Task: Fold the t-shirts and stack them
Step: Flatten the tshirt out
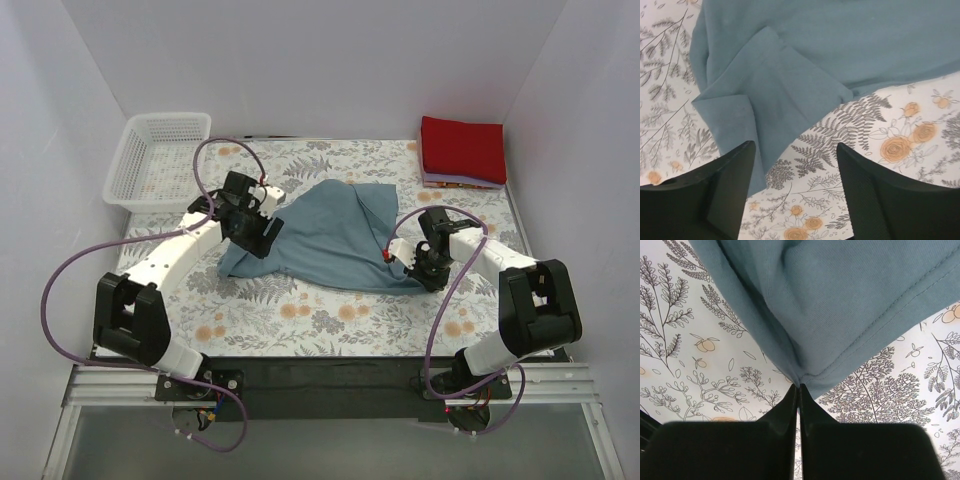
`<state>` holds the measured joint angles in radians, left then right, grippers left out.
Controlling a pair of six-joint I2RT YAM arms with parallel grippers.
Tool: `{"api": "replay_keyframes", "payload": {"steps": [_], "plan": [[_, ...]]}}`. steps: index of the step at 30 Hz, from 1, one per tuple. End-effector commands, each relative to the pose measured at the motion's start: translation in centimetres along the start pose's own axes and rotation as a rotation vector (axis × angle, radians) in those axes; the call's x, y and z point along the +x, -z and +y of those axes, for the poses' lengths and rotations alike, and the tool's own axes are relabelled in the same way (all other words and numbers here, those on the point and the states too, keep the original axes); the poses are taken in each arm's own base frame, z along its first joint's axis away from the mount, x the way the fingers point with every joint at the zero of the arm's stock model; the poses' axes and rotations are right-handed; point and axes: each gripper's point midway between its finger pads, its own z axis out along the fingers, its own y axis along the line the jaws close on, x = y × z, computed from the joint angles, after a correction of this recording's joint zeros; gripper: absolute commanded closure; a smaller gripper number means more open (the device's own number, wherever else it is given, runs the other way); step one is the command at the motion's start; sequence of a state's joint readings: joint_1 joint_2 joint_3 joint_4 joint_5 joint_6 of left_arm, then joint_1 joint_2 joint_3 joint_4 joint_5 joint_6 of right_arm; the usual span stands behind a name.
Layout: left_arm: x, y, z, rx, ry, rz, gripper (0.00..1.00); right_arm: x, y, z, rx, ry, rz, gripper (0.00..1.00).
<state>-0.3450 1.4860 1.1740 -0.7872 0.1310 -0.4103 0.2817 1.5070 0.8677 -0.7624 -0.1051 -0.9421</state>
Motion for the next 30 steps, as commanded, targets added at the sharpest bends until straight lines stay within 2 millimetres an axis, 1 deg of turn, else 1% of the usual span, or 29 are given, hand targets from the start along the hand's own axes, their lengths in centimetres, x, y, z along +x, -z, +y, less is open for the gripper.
{"api": "replay_keyframes", "payload": {"steps": [1,2,3,4,5,6,7,8,11,12,13,16,17,18,19,21,22,23,26,28,29,30], "plan": [[1.0,0.4,3.2,-0.24,-0.031,0.071,0.38,-0.8,0.7,-0.4,0.015,0.002,-0.02,0.99],[1.0,0.2,2.7,-0.248,-0.051,0.079,0.4,-0.9,0.7,-0.4,0.011,-0.008,-0.021,0.99],[1.3,0.1,2.9,-0.278,-0.063,0.095,0.42,-1.0,0.8,-0.4,0.011,-0.009,-0.023,0.99],[1.8,-0.3,2.6,-0.28,-0.077,0.115,0.42,-1.0,0.8,-0.5,0.011,-0.014,-0.023,0.99],[1.9,-0.5,2.0,-0.281,-0.098,0.12,0.43,-1.1,0.8,-0.7,0.016,-0.016,-0.025,0.99],[2.3,-0.7,2.0,-0.29,-0.112,0.133,0.43,-1.1,0.8,-0.7,0.014,-0.018,-0.022,0.99],[2.4,-0.8,2.3,-0.316,-0.127,0.137,0.43,-1.1,0.8,-0.6,0.012,-0.02,-0.02,0.99],[3.0,-1.1,2.2,-0.322,-0.146,0.153,0.43,-1.1,0.8,-0.7,0.012,-0.02,-0.02,0.99],[3.4,-1.6,2.6,-0.361,-0.185,0.171,0.43,-1.1,0.7,-0.5,0.0,-0.026,-0.021,0.99],[3.4,-1.7,2.8,-0.378,-0.195,0.172,0.43,-1.1,0.6,-0.4,-0.006,-0.026,-0.02,0.99],[2.8,-1.6,3.4,-0.421,-0.214,0.16,0.43,-1.0,0.6,-0.3,-0.012,-0.027,-0.017,0.99],[2.9,-2.4,3.9,-0.458,-0.255,0.174,0.43,-1.0,0.6,-0.2,-0.015,-0.028,-0.013,0.99],[2.9,-2.5,4.1,-0.474,-0.265,0.177,0.44,-1.0,0.7,-0.2,-0.014,-0.028,-0.014,0.99],[3.5,-2.8,4.1,-0.475,-0.277,0.192,0.45,-1.0,0.7,-0.2,-0.012,-0.028,-0.012,0.99],[3.2,-3.0,4.3,-0.482,-0.29,0.18,0.45,-1.0,0.8,-0.3,-0.01,-0.027,-0.011,0.99],[3.3,-3.5,4.4,-0.489,-0.303,0.183,0.45,-0.9,0.9,-0.3,-0.008,-0.028,-0.007,0.99],[3.6,-3.7,4.3,-0.487,-0.306,0.191,0.46,-0.9,0.9,-0.3,-0.008,-0.026,-0.005,0.99],[3.8,-3.9,4.4,-0.49,-0.311,0.196,0.49,-0.9,0.9,-0.4,-0.007,-0.028,-0.004,0.99],[4.3,-4.6,4.7,-0.501,-0.331,0.204,0.5,-0.9,1.1,-0.7,0.001,-0.029,0.0,0.99],[4.0,-4.7,5.1,-0.529,-0.336,0.184,0.52,-0.9,1.1,-0.6,-0.001,-0.031,0.003,0.99],[4.3,-4.8,5.2,-0.539,-0.342,0.188,0.53,-0.9,1.0,-0.7,0.0,-0.028,0.004,0.99],[3.9,-4.8,5.5,-0.558,-0.354,0.173,0.54,-0.8,1.1,-0.7,-0.001,-0.029,0.005,0.99]]}}
